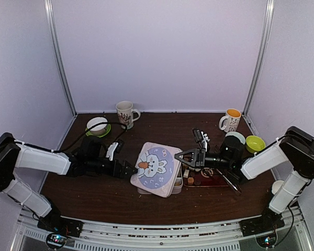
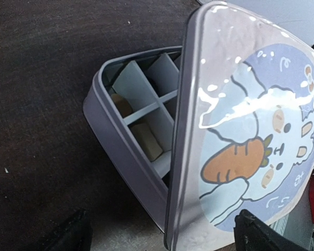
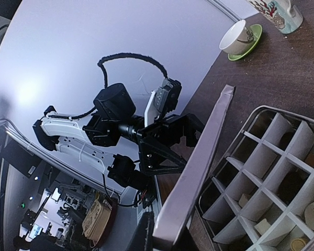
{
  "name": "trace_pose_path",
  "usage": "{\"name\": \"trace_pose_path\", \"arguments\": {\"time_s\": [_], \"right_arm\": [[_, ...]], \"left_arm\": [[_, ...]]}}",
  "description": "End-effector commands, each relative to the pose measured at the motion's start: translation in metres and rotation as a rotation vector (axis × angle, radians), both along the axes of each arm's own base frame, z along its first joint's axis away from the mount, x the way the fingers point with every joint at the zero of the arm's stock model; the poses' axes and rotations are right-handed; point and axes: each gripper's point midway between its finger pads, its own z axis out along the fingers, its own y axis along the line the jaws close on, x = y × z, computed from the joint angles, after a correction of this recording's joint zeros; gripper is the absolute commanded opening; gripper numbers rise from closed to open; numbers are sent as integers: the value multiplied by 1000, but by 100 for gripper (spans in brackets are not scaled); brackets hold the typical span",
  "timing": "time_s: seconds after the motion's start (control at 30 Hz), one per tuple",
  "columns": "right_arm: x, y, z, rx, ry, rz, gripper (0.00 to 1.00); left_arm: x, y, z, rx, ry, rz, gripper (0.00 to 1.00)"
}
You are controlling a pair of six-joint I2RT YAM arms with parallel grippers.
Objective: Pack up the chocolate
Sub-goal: Place the box lid on the packing box.
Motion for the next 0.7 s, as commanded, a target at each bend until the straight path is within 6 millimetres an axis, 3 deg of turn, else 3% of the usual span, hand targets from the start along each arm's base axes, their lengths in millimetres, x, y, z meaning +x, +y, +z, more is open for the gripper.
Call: {"name": "trace_pose_path", "arguments": {"time_s": [0.0,0.37,0.53,0.67], "right_arm": [[16,-7,-6,-5,-23,-51,5],[30,-9,-27,-52,15,-52,6],[35,-10,-32,-63,32,-47,7],[40,-11,-37,-76,49,-49,8]], "left_arm": [[3,-5,12,-25,-87,-18,98],[-7,-10,-10,-6,-44,-83,98],[-19,-17,-4,-68,-113,-145,98],[-23,-20,-10,-11,-162,-182,98]]}}
